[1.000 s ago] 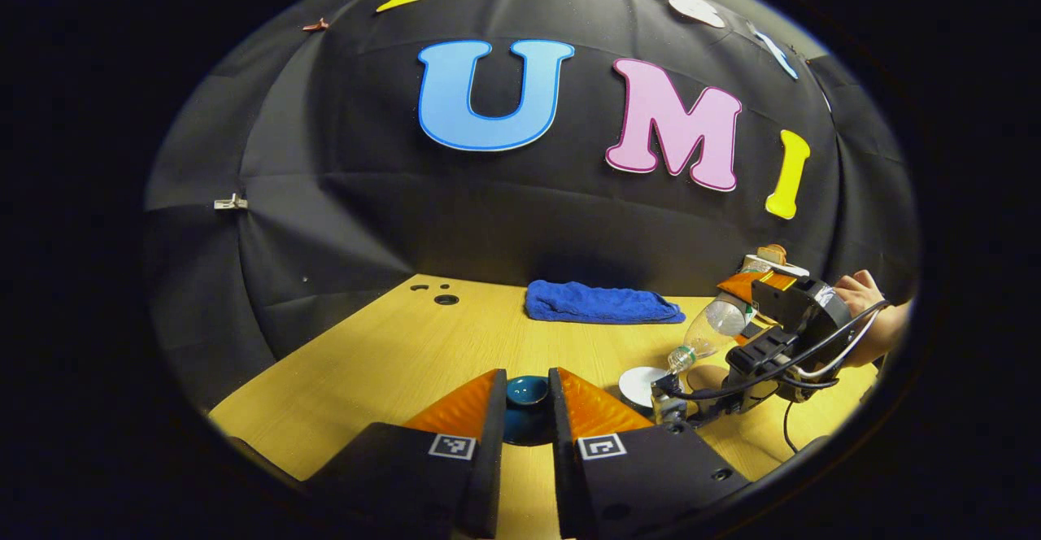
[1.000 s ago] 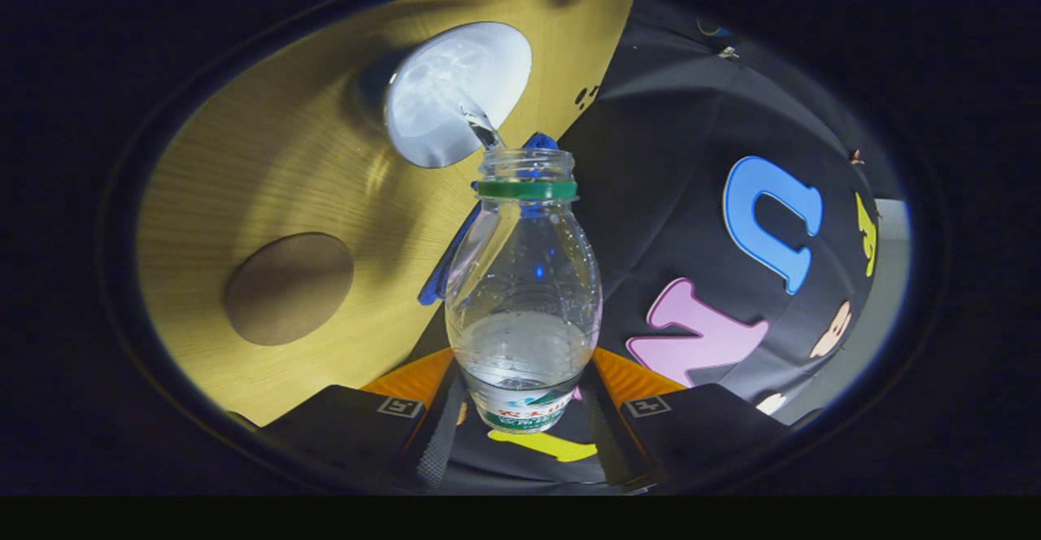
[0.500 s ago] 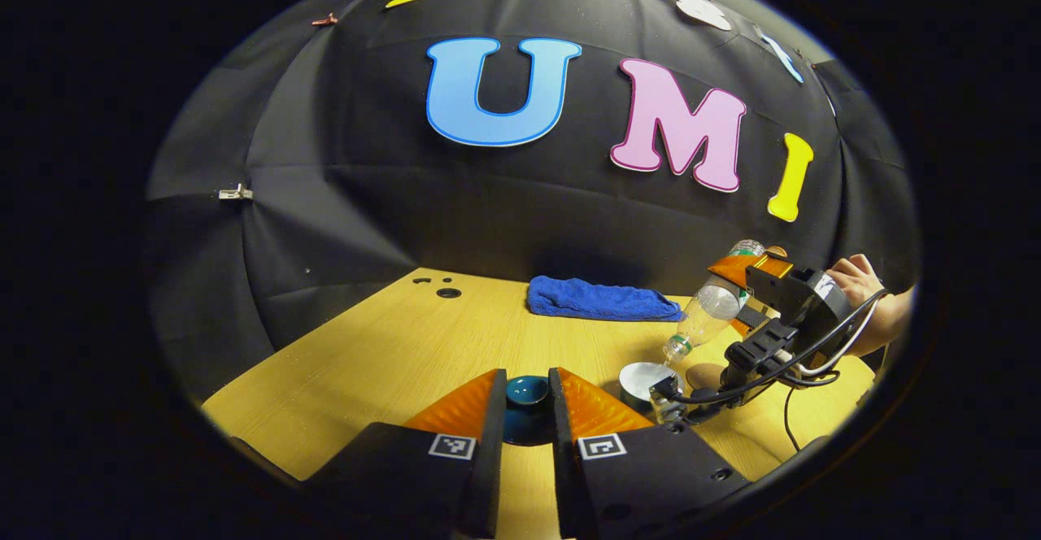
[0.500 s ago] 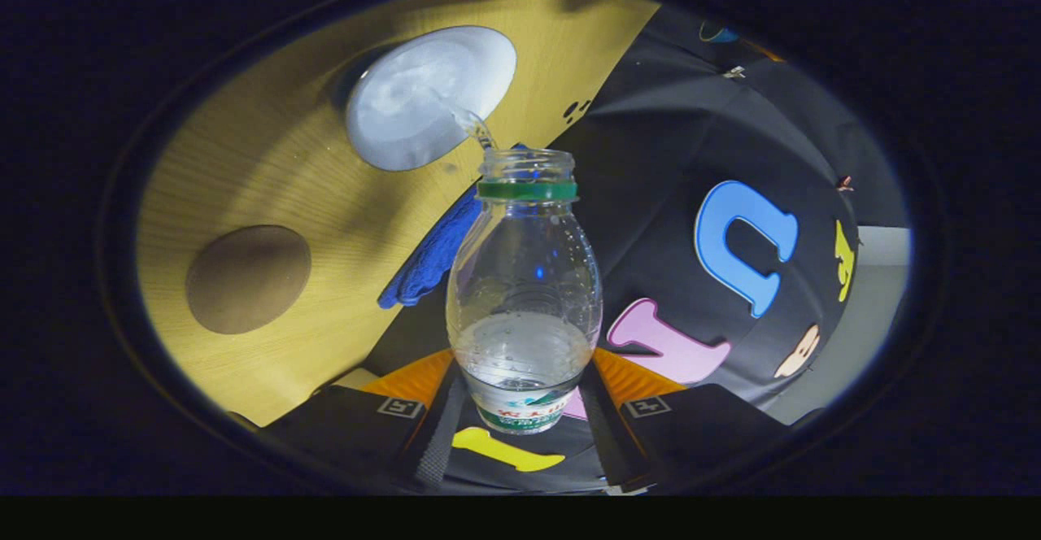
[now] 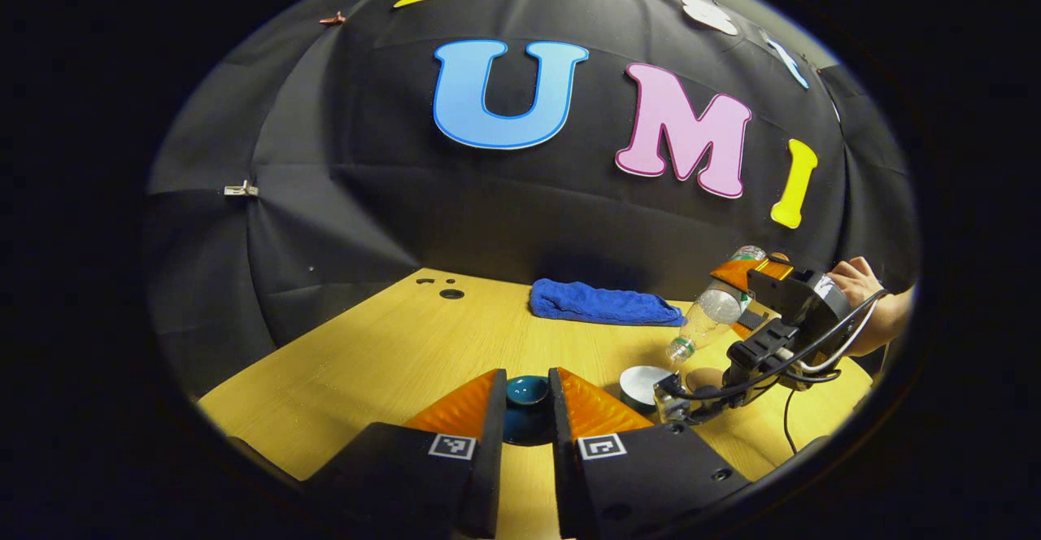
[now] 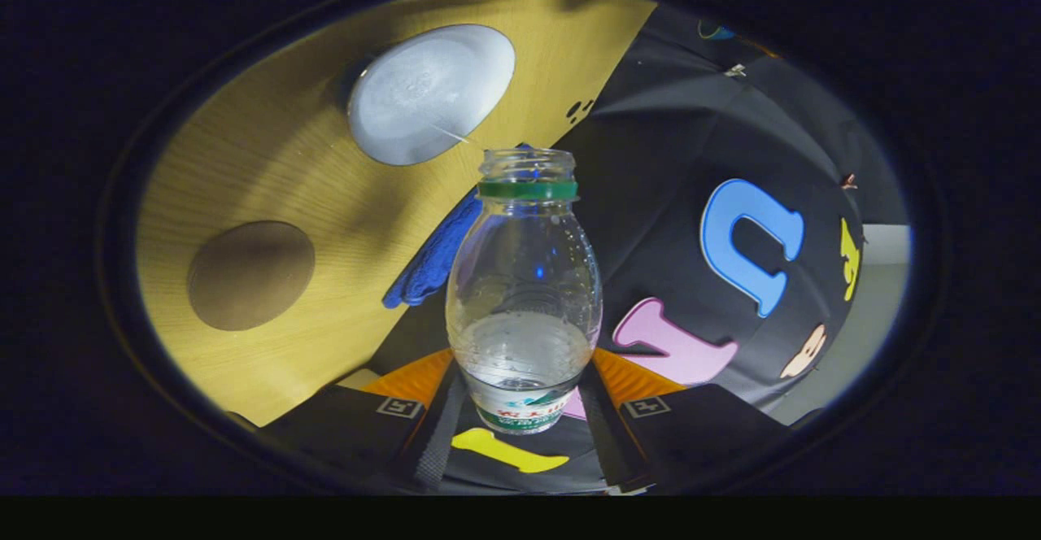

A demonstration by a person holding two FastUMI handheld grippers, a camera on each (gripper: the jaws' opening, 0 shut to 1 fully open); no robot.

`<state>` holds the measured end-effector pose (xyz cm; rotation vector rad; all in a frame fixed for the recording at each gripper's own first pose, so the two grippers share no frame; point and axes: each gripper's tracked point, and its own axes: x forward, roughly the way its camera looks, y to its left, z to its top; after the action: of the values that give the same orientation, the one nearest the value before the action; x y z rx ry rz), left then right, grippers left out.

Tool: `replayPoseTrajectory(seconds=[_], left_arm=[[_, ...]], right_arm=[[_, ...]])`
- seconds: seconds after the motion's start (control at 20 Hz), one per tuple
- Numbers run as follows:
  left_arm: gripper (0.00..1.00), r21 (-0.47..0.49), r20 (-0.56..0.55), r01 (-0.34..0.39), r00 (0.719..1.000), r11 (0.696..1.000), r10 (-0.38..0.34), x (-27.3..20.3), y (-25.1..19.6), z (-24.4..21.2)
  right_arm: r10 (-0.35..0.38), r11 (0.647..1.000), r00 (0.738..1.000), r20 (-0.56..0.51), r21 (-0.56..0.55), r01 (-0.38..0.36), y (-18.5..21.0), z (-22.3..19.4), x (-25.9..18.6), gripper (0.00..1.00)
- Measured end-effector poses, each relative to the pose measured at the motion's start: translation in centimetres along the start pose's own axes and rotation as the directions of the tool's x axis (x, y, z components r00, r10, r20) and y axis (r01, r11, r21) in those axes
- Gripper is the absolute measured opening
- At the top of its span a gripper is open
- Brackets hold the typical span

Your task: Open the teacup lid with one hand, grasp the water bottle and pour water into the teacup with the other hand; after pouring, place the water bottle on the coaster and then close the teacup lid.

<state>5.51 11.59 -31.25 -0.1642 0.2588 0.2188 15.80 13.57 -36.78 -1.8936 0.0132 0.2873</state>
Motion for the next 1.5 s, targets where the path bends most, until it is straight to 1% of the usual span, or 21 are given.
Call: replayPoseTrajectory(seconds=[0.05,0.1,0.15,0.25,0.3,0.4,0.45,0.5,0.6,0.65,0.7,0.8,0.9,0.95,1.0,1.1,1.15,1.2,1.25,1.3,1.5], left_arm=[[0.27,-0.001,-0.001,0.000,1.000,1.000,0.000,-0.2,0.1,0.0],[0.31,0.000,-0.001,-0.001,1.000,1.000,0.001,-0.2,0.0,0.0],[0.31,0.003,-0.001,0.000,1.000,1.000,0.000,-0.1,-0.1,0.0],[0.31,0.008,-0.002,0.002,1.000,1.000,-0.002,-0.1,-0.2,0.2],[0.31,0.010,-0.003,0.003,1.000,1.000,-0.003,-0.1,-0.2,0.3],[0.31,0.012,-0.006,0.006,1.000,1.000,-0.006,-0.1,-0.5,0.1],[0.31,0.015,-0.007,0.007,1.000,1.000,-0.007,0.0,-0.5,0.1],[0.31,0.017,-0.008,0.010,1.000,1.000,-0.010,0.1,-0.6,0.2],[0.31,0.023,-0.009,0.013,1.000,1.000,-0.013,0.2,-0.9,0.2],[0.31,0.027,-0.008,0.014,1.000,1.000,-0.014,0.3,-1.1,0.2],[0.31,0.029,-0.009,0.017,1.000,0.999,-0.016,0.3,-1.3,0.3],[0.31,0.030,-0.010,0.023,1.000,0.999,-0.023,0.5,-2.0,0.4],[0.31,0.038,-0.010,0.031,0.999,0.999,-0.031,0.8,-2.7,0.5],[0.31,0.040,-0.010,0.037,0.999,0.999,-0.037,0.9,-3.0,0.5],[0.31,0.042,-0.009,0.042,0.999,0.998,-0.042,1.1,-3.5,0.7],[0.31,0.047,-0.009,0.051,0.999,0.998,-0.051,1.3,-4.4,0.8],[0.31,0.050,-0.008,0.056,0.998,0.997,-0.055,1.5,-4.9,0.9],[0.31,0.052,-0.007,0.061,0.998,0.997,-0.061,1.7,-5.3,1.0],[0.31,0.054,-0.006,0.066,0.998,0.996,-0.066,1.8,-5.8,0.9],[0.31,0.054,-0.006,0.071,0.997,0.996,-0.071,2.0,-6.3,0.9],[0.31,0.050,-0.010,0.086,0.996,0.995,-0.085,3.0,-8.3,0.9]], right_arm=[[0.028,0.998,1.000,-0.007,0.048,-0.027,0.5,-0.1,0.0,0.74],[0.069,0.992,0.998,-0.008,0.110,-0.067,1.2,-0.3,0.1,0.74],[0.109,0.980,0.994,-0.011,0.169,-0.106,1.9,-0.3,0.0,0.74],[0.183,0.943,0.983,-0.002,0.284,-0.175,3.2,0.1,0.1,0.74],[0.218,0.916,0.976,0.002,0.344,-0.205,3.9,0.2,-0.4,0.73],[0.275,0.849,0.961,0.014,0.466,-0.249,5.0,0.6,-0.7,0.75],[0.291,0.811,0.956,0.034,0.522,-0.265,5.4,1.0,-0.9,0.75],[0.305,0.764,0.951,0.055,0.582,-0.279,5.8,1.4,-1.1,0.75],[0.327,0.646,0.939,0.102,0.701,-0.302,6.4,2.2,-1.5,0.75],[0.327,0.581,0.937,0.123,0.756,-0.302,6.5,2.6,-1.8,0.75],[0.327,0.507,0.934,0.147,0.806,-0.305,6.7,2.9,-2.2,0.75],[0.297,0.337,0.935,0.193,0.895,-0.291,5.9,3.1,-2.8,0.75],[0.244,0.167,0.942,0.231,0.947,-0.275,5.2,3.4,-3.5,0.75],[0.217,0.077,0.942,0.255,0.958,-0.277,4.8,3.5,-3.7,0.75],[0.199,-0.023,0.938,0.285,0.958,-0.287,4.4,3.5,-4.1,0.75],[0.179,-0.179,0.929,0.324,0.939,-0.294,3.9,3.3,-4.8,0.75],[0.170,-0.241,0.927,0.333,0.927,-0.289,3.7,3.2,-4.9,0.75],[0.169,-0.294,0.926,0.336,0.914,-0.278,3.8,2.9,-4.8,0.75],[0.163,-0.345,0.926,0.342,0.898,-0.271,3.8,2.9,-4.7,0.75],[0.154,-0.384,0.925,0.347,0.884,-0.267,4.1,2.9,-4.3,0.75],[0.125,-0.481,0.921,0.368,0.835,-0.268,4.7,3.0,-4.1,0.76]])
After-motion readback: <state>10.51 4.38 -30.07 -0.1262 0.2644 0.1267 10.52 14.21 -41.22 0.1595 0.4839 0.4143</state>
